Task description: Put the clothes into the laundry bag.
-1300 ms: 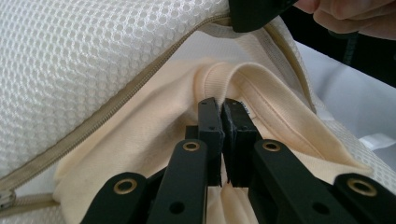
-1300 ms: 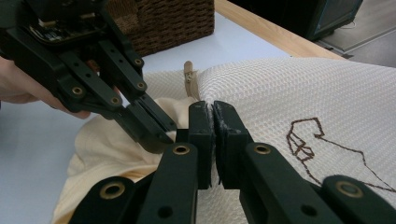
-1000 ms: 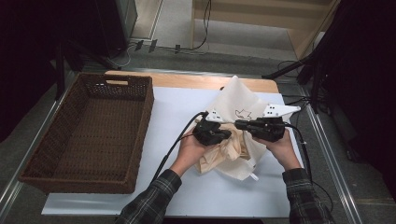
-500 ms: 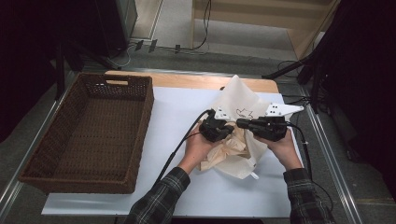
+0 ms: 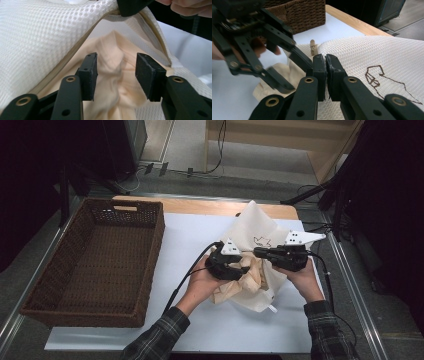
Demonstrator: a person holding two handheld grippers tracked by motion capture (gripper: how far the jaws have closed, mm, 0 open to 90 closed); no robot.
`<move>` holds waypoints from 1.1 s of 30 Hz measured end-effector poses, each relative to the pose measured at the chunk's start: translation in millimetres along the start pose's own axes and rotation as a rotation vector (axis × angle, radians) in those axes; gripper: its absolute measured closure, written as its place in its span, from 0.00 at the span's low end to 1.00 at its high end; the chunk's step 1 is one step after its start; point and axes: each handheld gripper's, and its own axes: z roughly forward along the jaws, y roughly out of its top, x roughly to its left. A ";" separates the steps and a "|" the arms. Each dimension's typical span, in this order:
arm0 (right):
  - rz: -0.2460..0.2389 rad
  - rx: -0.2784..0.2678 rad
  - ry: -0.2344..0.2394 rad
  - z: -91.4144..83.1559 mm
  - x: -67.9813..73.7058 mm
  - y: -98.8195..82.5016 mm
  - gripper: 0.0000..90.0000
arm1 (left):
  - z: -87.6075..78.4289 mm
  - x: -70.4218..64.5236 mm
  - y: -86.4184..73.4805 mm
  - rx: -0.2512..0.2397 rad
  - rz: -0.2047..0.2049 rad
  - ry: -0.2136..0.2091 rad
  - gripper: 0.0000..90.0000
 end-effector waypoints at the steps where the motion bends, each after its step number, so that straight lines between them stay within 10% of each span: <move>1: 0.000 0.000 0.001 0.2 0.1 0.0 0.97 | -4.7 0.6 -2.2 -0.001 0.002 -0.001 0.55; 8: 0.001 0.001 0.001 1.8 0.5 -0.3 0.97 | -27.9 8.4 -20.1 0.016 -0.005 0.019 0.45; 19: 0.001 0.006 0.002 1.9 0.7 -0.6 0.97 | -13.6 35.4 -38.4 0.108 -0.052 0.075 0.43; 28: 0.002 0.007 0.006 1.9 0.9 -1.0 0.97 | -4.8 40.7 -41.4 0.103 -0.039 0.062 0.87; 33: 0.001 0.011 0.006 3.8 1.1 -1.2 0.97 | -5.5 35.6 -37.4 0.079 -0.021 0.050 0.92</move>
